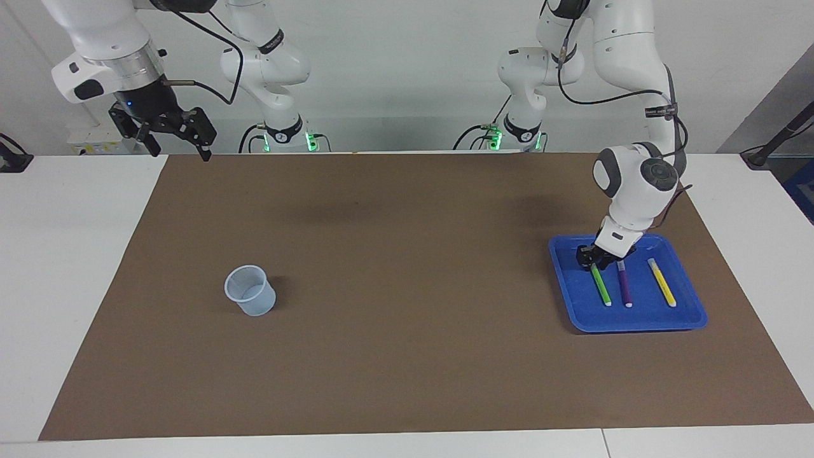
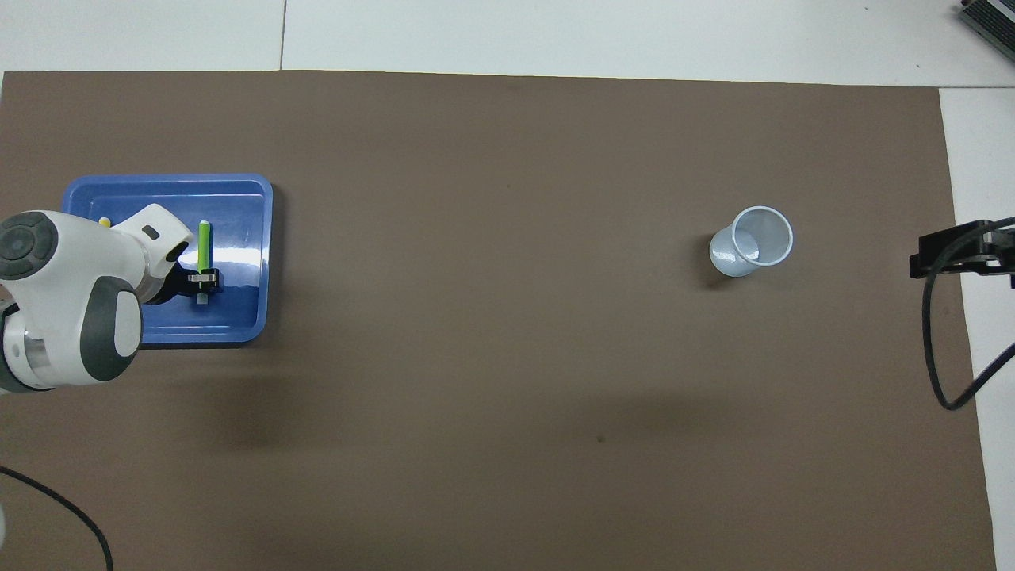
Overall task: Transfer and insert pens with both arms
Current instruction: 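Lower the left gripper into the blue tray and grasp the green pen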
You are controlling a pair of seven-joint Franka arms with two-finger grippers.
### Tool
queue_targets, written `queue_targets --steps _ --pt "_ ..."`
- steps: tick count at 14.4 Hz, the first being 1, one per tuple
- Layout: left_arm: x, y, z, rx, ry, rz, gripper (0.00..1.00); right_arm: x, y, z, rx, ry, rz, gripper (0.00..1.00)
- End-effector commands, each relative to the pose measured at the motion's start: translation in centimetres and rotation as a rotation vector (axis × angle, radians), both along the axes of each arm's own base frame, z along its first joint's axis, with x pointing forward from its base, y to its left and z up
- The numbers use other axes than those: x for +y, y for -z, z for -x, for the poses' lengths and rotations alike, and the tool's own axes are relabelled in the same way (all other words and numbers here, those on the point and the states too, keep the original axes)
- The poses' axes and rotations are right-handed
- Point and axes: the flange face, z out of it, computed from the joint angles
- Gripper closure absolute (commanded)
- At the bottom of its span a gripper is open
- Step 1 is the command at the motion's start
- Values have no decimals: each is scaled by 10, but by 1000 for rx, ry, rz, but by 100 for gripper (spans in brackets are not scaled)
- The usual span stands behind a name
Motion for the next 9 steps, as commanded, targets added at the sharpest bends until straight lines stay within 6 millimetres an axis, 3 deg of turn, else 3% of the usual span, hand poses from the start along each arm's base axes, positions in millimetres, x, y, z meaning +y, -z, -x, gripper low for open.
queue_targets --steps 1,4,9 --pt "-8 10 4 13 16 7 75 -5 0 6 -19 -14 0 0" --pt "-10 8 2 9 17 7 98 -5 1 6 -18 -15 0 0" --pt "-13 -3 1 21 21 12 100 -5 1 6 -18 -14 0 0"
